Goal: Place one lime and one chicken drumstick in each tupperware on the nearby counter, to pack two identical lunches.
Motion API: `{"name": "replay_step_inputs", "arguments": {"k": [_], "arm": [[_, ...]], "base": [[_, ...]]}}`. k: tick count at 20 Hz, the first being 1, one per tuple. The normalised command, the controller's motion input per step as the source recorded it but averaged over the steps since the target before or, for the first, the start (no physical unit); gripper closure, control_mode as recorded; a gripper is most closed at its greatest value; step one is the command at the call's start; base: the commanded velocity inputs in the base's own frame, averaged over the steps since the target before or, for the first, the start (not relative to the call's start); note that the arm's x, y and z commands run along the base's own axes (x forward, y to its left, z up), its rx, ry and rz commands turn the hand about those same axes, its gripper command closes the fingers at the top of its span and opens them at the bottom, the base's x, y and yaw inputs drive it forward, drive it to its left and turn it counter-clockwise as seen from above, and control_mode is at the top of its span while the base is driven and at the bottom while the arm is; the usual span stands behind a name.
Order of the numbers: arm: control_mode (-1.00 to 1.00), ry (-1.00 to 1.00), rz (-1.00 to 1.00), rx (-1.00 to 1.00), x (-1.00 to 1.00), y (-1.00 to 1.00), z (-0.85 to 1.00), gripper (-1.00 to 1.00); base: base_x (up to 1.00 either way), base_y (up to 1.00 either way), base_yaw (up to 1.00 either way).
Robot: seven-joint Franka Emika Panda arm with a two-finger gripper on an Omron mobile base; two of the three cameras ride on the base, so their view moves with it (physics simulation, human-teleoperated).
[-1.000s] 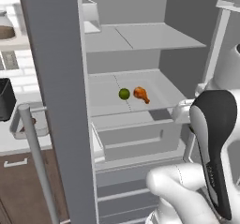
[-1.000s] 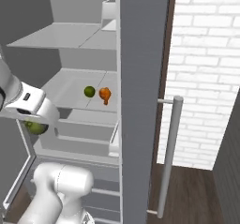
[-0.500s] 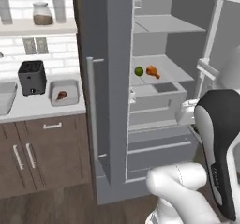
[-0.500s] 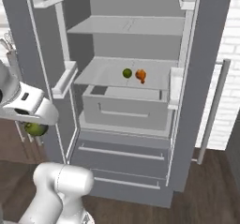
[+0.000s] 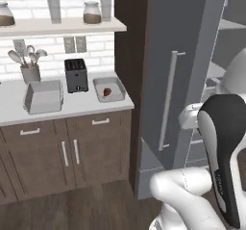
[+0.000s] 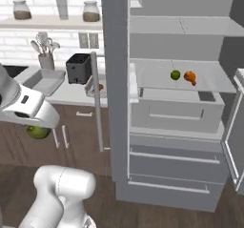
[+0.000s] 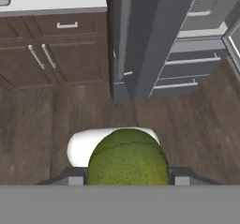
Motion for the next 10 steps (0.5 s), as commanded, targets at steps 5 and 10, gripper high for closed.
{"name": "replay_step_inputs", "arguments": {"k": [5, 10], "arm": [[1.00, 0.00, 0.00, 0.00, 0.00, 0.00, 0.00, 1.00], [1.00, 0.00, 0.00, 0.00, 0.00, 0.00, 0.00, 1.00]], "base": [[0.23, 1.00, -0.21], [0.58, 0.87, -0.17]]}}
